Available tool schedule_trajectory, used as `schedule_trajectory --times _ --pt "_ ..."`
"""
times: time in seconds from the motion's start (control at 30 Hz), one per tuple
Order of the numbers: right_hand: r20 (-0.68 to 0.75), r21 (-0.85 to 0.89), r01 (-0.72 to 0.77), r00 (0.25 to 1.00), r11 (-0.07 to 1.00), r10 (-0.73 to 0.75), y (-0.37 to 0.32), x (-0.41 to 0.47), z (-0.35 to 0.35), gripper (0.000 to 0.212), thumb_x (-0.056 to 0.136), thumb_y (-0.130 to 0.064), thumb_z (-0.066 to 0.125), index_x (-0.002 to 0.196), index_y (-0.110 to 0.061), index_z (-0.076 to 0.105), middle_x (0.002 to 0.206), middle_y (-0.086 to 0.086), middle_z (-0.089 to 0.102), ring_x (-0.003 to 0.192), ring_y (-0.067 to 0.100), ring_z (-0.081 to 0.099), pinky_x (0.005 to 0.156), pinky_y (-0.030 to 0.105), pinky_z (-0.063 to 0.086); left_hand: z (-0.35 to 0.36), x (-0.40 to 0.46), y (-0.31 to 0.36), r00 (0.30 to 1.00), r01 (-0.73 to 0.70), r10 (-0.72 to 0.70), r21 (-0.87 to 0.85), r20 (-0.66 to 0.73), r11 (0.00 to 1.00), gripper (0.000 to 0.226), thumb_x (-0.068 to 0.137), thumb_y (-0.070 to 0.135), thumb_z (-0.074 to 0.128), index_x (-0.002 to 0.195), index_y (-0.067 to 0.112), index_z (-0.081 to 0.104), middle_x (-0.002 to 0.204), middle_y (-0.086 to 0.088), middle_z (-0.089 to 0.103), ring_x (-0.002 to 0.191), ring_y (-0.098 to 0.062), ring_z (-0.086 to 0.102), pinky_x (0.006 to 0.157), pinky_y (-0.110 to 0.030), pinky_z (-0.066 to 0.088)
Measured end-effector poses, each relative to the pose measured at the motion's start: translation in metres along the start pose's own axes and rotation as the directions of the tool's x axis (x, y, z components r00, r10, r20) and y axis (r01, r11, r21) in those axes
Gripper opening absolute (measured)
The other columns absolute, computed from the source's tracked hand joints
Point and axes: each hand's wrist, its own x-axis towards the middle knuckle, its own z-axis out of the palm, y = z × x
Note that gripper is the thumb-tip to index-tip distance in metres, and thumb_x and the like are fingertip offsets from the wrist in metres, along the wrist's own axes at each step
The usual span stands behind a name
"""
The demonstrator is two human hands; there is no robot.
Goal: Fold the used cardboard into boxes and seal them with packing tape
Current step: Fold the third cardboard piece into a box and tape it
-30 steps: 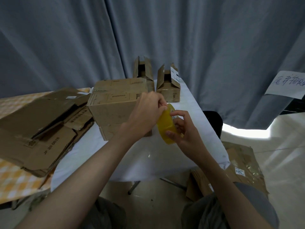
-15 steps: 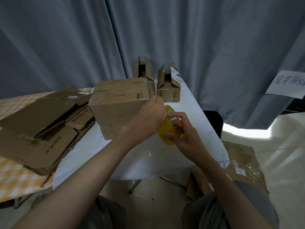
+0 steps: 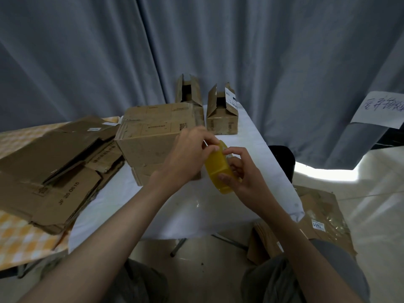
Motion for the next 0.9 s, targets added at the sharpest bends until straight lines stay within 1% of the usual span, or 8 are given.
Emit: schedule_trajectory --times 0.1,0.2,0.27,0.4,0.47,0.6,0.77,0.9 --pt "0.012 -0.031 0.016 1.0 0.999 -0.016 -0.001 -0.001 0.0 0.046 0.091 -0.017 0.07 0.123 -0.033 0.041 0.111 0.009 0.06 0.101 0.026 0.061 0.076 0.029 0.058 -0.003 0.003 -0.001 0.999 0.027 -0.028 -0.039 -0.016 0.999 0.009 0.089 0.023 0.073 0.096 0.021 0.079 0.088 0.015 0.064 0.082 -0.001 0.059 0.068 -0.004 0.039" --pt "0.021 -0.051 0.03 0.999 0.998 -0.029 -0.001 -0.003 0.001 0.047 0.091 -0.015 0.07 0.124 -0.03 0.04 0.109 0.01 0.06 0.1 0.026 0.061 0.078 0.037 0.059 -0.006 0.005 -0.002 0.998 0.056 -0.056 -0.061 -0.008 0.997 0.004 0.088 0.023 0.074 0.089 0.024 0.078 0.078 0.02 0.063 0.078 0.005 0.058 0.061 -0.002 0.042" --pt "0.021 -0.05 0.023 1.0 0.998 -0.022 -0.002 -0.003 0.001 0.048 0.091 -0.015 0.07 0.126 -0.029 0.04 0.109 0.011 0.061 0.099 0.026 0.062 0.079 0.039 0.059 -0.005 0.006 -0.003 0.999 0.05 -0.049 -0.061 0.018 0.997 0.004 0.089 0.024 0.074 0.086 0.026 0.076 0.077 0.019 0.063 0.076 0.004 0.058 0.065 0.001 0.041" --pt "0.02 -0.045 0.023 1.0 0.999 -0.022 0.0 -0.003 0.001 0.046 0.091 -0.014 0.07 0.128 -0.023 0.043 0.101 0.008 0.061 0.091 0.024 0.06 0.072 0.031 0.056 -0.002 0.005 -0.007 0.996 -0.028 0.028 0.003 0.08 1.0 0.009 0.094 0.021 0.065 0.085 0.023 0.065 0.084 0.015 0.057 0.077 0.0 0.054 0.064 -0.011 0.041" --pt "0.015 -0.024 0.018 1.0 1.0 -0.018 0.001 -0.003 0.0 0.045 0.092 -0.016 0.07 0.128 -0.021 0.044 0.099 0.008 0.061 0.091 0.026 0.06 0.074 0.034 0.056 0.002 0.002 -0.009 0.994 -0.079 0.076 0.034 0.083 0.996 0.008 0.097 0.019 0.059 0.089 0.019 0.06 0.087 0.014 0.051 0.08 -0.002 0.05 0.063 -0.013 0.038" --pt "0.006 0.035 -0.001 1.0 0.999 0.001 -0.002 -0.002 -0.001 0.037 0.09 -0.03 0.064 0.124 -0.032 0.047 0.1 0.012 0.063 0.093 0.03 0.062 0.077 0.044 0.057 0.008 -0.003 -0.012 0.991 -0.124 0.121 0.039 0.065 0.992 0.009 0.101 0.019 0.049 0.092 0.018 0.052 0.088 0.01 0.048 0.08 -0.002 0.047 0.065 -0.013 0.036" --pt "-0.012 0.096 -0.031 0.999 0.995 0.032 -0.004 0.001 -0.004 0.03 0.091 -0.031 0.062 0.118 -0.039 0.053 0.094 0.012 0.065 0.088 0.029 0.063 0.074 0.04 0.057 0.008 -0.01 -0.013 0.993 -0.111 0.112 -0.06 0.019 0.992 0.008 0.102 0.018 0.049 0.094 0.019 0.05 0.085 0.017 0.049 0.082 0.002 0.048 0.067 -0.009 0.037" --pt "-0.019 0.105 -0.037 0.999 0.994 0.039 -0.008 0.001 -0.004 0.028 0.091 -0.034 0.06 0.117 -0.041 0.055 0.094 0.004 0.067 0.088 0.021 0.064 0.073 0.032 0.057 0.0 -0.011 -0.013 0.998 -0.036 0.044 -0.154 0.048 0.987 0.007 0.099 0.018 0.057 0.093 0.022 0.055 0.088 0.013 0.056 0.082 0.002 0.052 0.067 -0.008 0.04"
